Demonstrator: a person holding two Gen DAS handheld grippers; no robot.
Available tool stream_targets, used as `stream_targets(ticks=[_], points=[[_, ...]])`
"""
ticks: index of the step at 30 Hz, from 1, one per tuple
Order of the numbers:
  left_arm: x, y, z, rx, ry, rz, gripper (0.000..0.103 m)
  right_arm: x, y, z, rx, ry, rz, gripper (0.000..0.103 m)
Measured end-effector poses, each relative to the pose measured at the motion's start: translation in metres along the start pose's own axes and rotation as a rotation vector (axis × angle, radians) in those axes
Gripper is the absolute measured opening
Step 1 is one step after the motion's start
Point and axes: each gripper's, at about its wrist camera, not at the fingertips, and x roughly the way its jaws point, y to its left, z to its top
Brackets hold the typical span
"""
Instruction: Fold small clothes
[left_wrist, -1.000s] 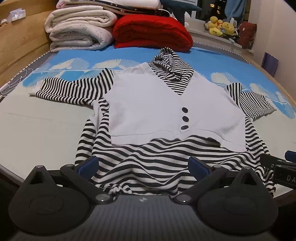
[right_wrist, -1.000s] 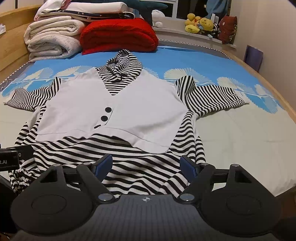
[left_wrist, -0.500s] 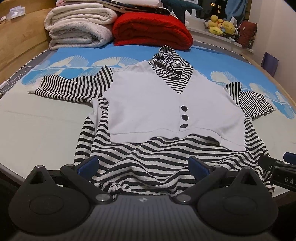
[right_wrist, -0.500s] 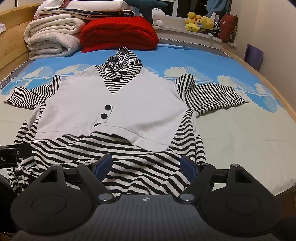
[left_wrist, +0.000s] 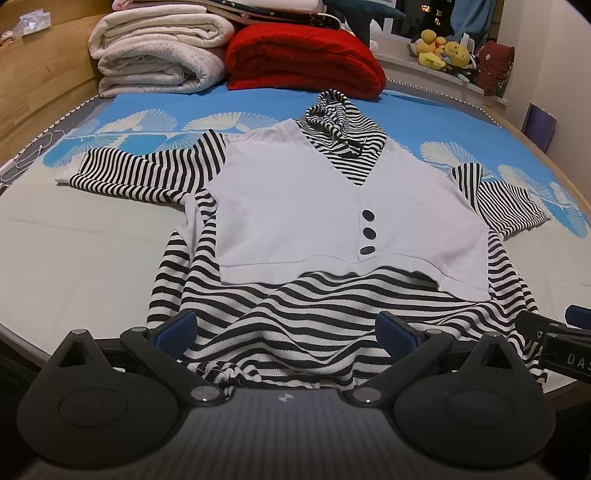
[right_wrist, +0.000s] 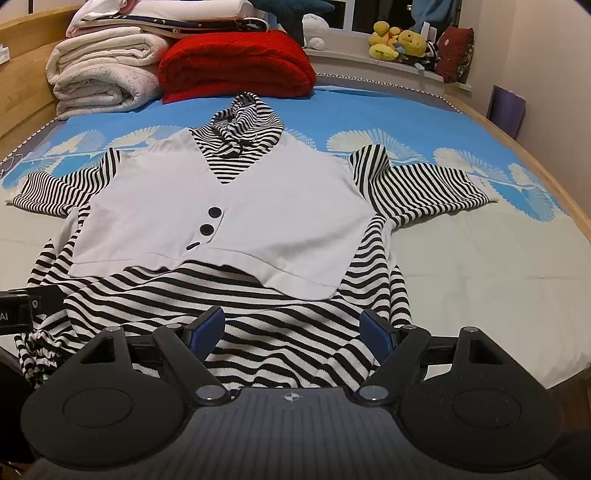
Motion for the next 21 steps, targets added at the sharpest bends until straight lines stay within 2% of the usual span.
stream_targets(ticks=[21], points=[[-0.0004, -0.0019, 0.0009, -0.002, 0.000, -0.004, 0.102, 0.0017, 0.0008, 0.0004, -0.001, 0.001, 0.000, 0.081]])
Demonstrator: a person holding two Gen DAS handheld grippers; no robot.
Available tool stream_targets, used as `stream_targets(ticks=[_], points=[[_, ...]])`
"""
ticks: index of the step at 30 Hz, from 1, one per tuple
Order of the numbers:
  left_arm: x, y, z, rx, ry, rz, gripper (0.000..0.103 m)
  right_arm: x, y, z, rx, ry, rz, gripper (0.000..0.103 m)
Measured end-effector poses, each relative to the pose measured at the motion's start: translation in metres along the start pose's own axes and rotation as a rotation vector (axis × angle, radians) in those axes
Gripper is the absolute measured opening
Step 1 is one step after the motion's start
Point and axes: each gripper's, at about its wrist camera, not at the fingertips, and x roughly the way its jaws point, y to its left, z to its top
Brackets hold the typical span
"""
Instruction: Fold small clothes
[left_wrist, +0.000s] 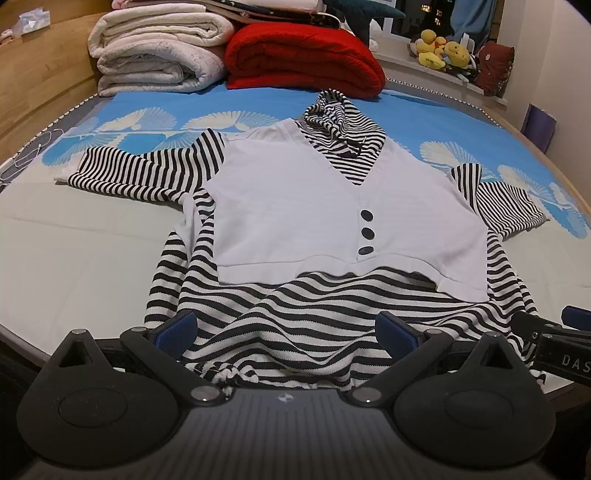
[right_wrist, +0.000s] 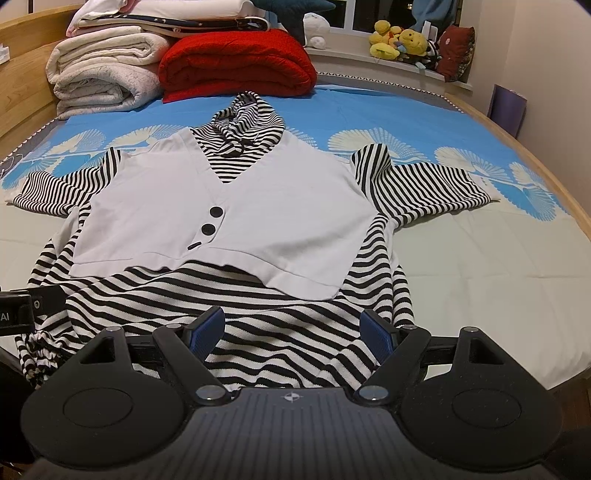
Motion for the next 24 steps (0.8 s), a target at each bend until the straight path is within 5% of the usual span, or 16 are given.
stream_targets(ticks=[6, 11, 16, 18, 22, 24], points=[[-0.005, 0.005, 0.013, -0.011, -0.020, 0.004, 0.102, 0.001, 0.000, -0.001, 0.004, 0.004, -0.002, 0.081], [-0.002, 0.018, 0.056, 0.004, -0.064, -0.008, 0.098, 0.007, 0.001, 0.000, 0.013, 0.020, -0.004, 0.081], [0.026, 0.036, 0.119, 0.016, -0.124, -0.031, 0.071, 0.010, -0.002, 0.002, 0.023, 0.011, -0.006, 0.081], [0.047, 0.048, 0.140, -0.005, -0.117, -0.038, 0.052, 0.006, -0.006, 0.005, 0.035, -0.020, -0.010, 0.081], [0.101, 0.082, 0.159, -0.041, -0.122, 0.002, 0.041, -0.003, -0.011, 0.016, 0.025, -0.120, -0.038, 0.081], [0.130, 0.108, 0.160, -0.102, -0.051, 0.043, 0.039, -0.003, -0.016, 0.027, 0.031, -0.136, -0.030, 0.080]])
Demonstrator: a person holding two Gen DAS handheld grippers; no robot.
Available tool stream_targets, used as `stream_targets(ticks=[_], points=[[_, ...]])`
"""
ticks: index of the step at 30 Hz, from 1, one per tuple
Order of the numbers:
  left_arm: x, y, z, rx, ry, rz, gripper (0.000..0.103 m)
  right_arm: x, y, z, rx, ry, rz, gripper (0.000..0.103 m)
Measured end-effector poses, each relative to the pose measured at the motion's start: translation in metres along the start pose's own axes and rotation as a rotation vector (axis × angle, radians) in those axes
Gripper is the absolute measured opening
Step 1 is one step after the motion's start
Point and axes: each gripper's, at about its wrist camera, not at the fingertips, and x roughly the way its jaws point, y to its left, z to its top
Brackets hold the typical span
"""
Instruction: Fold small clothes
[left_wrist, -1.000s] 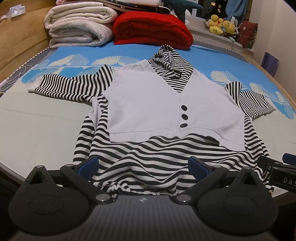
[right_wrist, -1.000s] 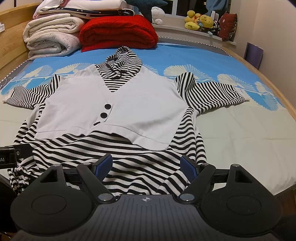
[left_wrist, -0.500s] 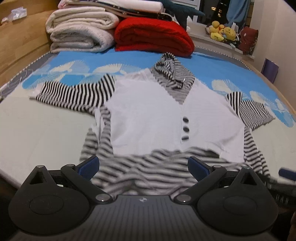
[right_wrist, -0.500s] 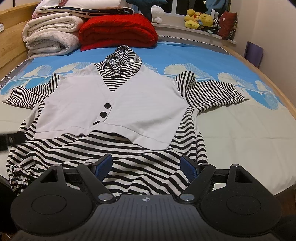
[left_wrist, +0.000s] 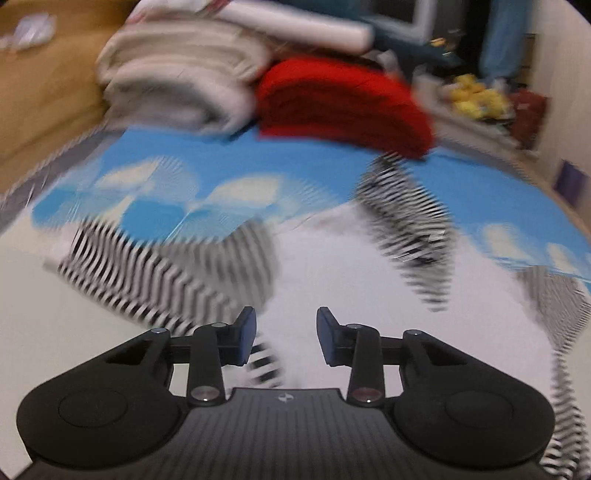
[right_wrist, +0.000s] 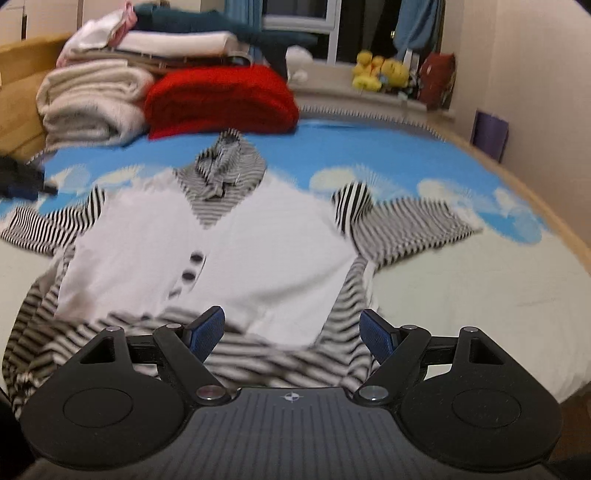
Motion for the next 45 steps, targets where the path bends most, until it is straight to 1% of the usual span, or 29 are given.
stream_targets(ticks=[1, 2, 3, 4, 5, 6, 7, 10, 14, 16, 17, 19, 20, 21, 23, 25, 28, 29, 30, 31, 32, 33, 34, 35, 36, 38, 40, 43, 45], points=[[0.013, 0.012, 0.003, -0.046, 0.050, 0.023, 0.037, 0.003, -0.003, 0.008, 0.008, -0.004, 0.008, 0.076], [0.025, 0.030, 0.008, -0.125, 0.089, 0.026, 0.036, 0.006, -0.006, 0.018, 0.016, -0.007, 0.022, 0.073], [0.031, 0.042, 0.012, -0.169, 0.091, 0.016, 0.036, 0.012, -0.008, 0.029, 0.022, -0.010, 0.040, 0.066], [0.038, 0.055, 0.019, -0.193, 0.078, 0.024, 0.036, 0.019, -0.009, 0.039, 0.026, -0.011, 0.055, 0.055], [0.045, 0.068, 0.026, -0.199, 0.057, 0.059, 0.036, 0.029, -0.008, 0.052, 0.027, -0.006, 0.073, 0.049], [0.050, 0.078, 0.031, -0.207, 0.046, 0.088, 0.036, 0.042, -0.005, 0.068, 0.024, 0.000, 0.092, 0.038], [0.059, 0.093, 0.035, -0.235, 0.044, 0.115, 0.036, 0.056, -0.001, 0.083, 0.017, 0.002, 0.105, 0.033], [0.079, 0.145, 0.039, -0.379, 0.055, 0.164, 0.036, 0.094, 0.015, 0.122, -0.022, -0.038, 0.130, 0.033], [0.093, 0.192, 0.040, -0.468, 0.033, 0.253, 0.037, 0.145, 0.036, 0.148, -0.074, -0.061, 0.165, 0.035], [0.098, 0.211, 0.040, -0.493, 0.022, 0.267, 0.038, 0.172, 0.042, 0.142, -0.073, -0.049, 0.193, 0.044], [0.101, 0.220, 0.040, -0.506, 0.015, 0.272, 0.038, 0.184, 0.044, 0.137, -0.072, -0.019, 0.191, 0.044], [0.105, 0.230, 0.039, -0.526, -0.002, 0.279, 0.045, 0.204, 0.051, 0.132, -0.064, 0.080, 0.200, 0.044], [0.109, 0.236, 0.040, -0.541, -0.012, 0.283, 0.052, 0.210, 0.052, 0.133, -0.043, 0.104, 0.227, 0.044], [0.114, 0.244, 0.042, -0.560, -0.023, 0.286, 0.056, 0.213, 0.053, 0.134, -0.027, 0.111, 0.253, 0.044], [0.124, 0.250, 0.041, -0.589, -0.022, 0.293, 0.058, 0.213, 0.055, 0.135, -0.045, 0.091, 0.273, 0.044], [0.137, 0.264, 0.041, -0.642, -0.011, 0.282, 0.058, 0.214, 0.054, 0.131, -0.087, 0.071, 0.245, 0.045], [0.147, 0.278, 0.041, -0.691, -0.024, 0.266, 0.055, 0.225, 0.043, 0.123, -0.076, 0.102, 0.222, 0.044], [0.148, 0.279, 0.041, -0.682, -0.030, 0.269, 0.052, 0.230, 0.039, 0.120, -0.063, 0.124, 0.215, 0.044], [0.151, 0.279, 0.043, -0.658, -0.036, 0.275, 0.027, 0.234, 0.034, 0.118, -0.048, 0.140, 0.206, 0.044], [0.153, 0.277, 0.045, -0.641, -0.026, 0.267, 0.008, 0.236, 0.029, 0.117, -0.036, 0.147, 0.195, 0.044], [0.154, 0.276, 0.047, -0.638, -0.015, 0.257, 0.002, 0.240, 0.027, 0.115, -0.032, 0.150, 0.185, 0.044], [0.147, 0.269, 0.053, -0.635, -0.045, 0.273, 0.002, 0.240, 0.023, 0.115, -0.025, 0.148, 0.173, 0.040], [0.136, 0.258, 0.062, -0.609, -0.087, 0.274, 0.002, 0.241, 0.021, 0.116, -0.014, 0.144, 0.165, 0.025], [0.127, 0.247, 0.071, -0.578, -0.126, 0.251, 0.002, 0.241, 0.016, 0.117, 0.009, 0.141, 0.160, 0.017], [0.113, 0.225, 0.084, -0.531, -0.176, 0.199, 0.002, 0.240, 0.013, 0.118, 0.031, 0.140, 0.160, 0.007], [0.088, 0.182, 0.100, -0.459, -0.234, 0.080, 0.001, 0.240, 0.005, 0.120, 0.074, 0.134, 0.160, 0.007], [0.061, 0.123, 0.108, -0.375, -0.262, -0.086, 0.001, 0.240, 0.001, 0.122, 0.092, 0.131, 0.157, 0.007], [0.030, 0.032, 0.102, -0.264, -0.237, -0.316, 0.001, 0.240, -0.007, 0.125, 0.126, 0.131, 0.163, 0.007], [0.022, -0.028, 0.086, -0.182, -0.153, -0.461, 0.002, 0.240, -0.014, 0.127, 0.164, 0.126, 0.173, 0.008]])
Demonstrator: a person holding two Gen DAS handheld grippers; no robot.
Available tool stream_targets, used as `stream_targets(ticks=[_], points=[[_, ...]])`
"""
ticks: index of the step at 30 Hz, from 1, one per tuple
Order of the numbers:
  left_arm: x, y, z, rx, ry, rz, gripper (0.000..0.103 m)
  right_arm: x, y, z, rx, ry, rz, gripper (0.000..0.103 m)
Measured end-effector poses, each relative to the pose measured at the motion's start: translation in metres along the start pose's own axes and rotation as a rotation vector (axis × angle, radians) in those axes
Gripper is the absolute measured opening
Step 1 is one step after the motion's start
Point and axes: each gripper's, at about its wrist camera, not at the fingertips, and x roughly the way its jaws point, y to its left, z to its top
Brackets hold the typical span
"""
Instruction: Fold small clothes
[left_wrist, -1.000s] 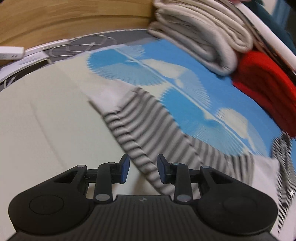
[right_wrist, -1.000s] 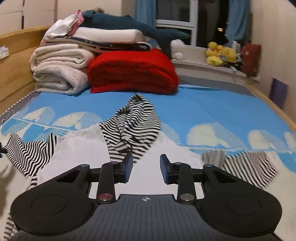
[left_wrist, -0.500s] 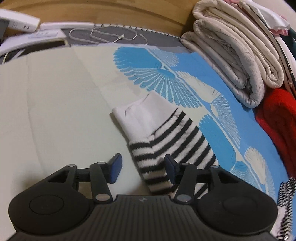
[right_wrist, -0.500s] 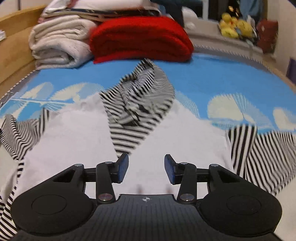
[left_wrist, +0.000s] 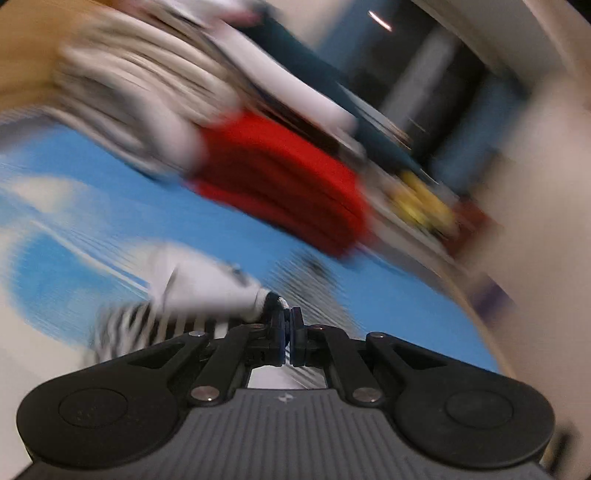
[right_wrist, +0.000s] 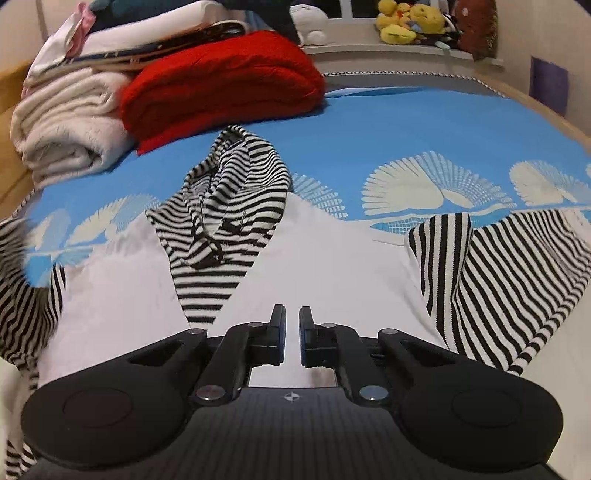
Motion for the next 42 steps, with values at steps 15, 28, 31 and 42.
stream_targets(ticks=[15, 28, 31, 42], points=[[0.050, 0.023, -0.016, -0.028, 0.244, 0.375, 0.009, 0.039, -0.038, -0.006, 0.260, 0.145, -0.006, 0.029], [0.070, 0.071, 0.005, -0.096, 0.233, 0.419, 0.011, 0.065, -0.013, -0.008, 0.139, 0.087, 0.001, 0.005], [0.070, 0.059, 0.000, -0.074, 0.242, 0.408, 0.011, 0.016, -0.011, 0.009, 0.149, -0.065, 0.030, 0.004], [0.109, 0.041, -0.039, 0.000, 0.433, 0.352, 0.011, 0.019, -0.061, -0.002, 0.234, 0.025, -0.258, 0.009]])
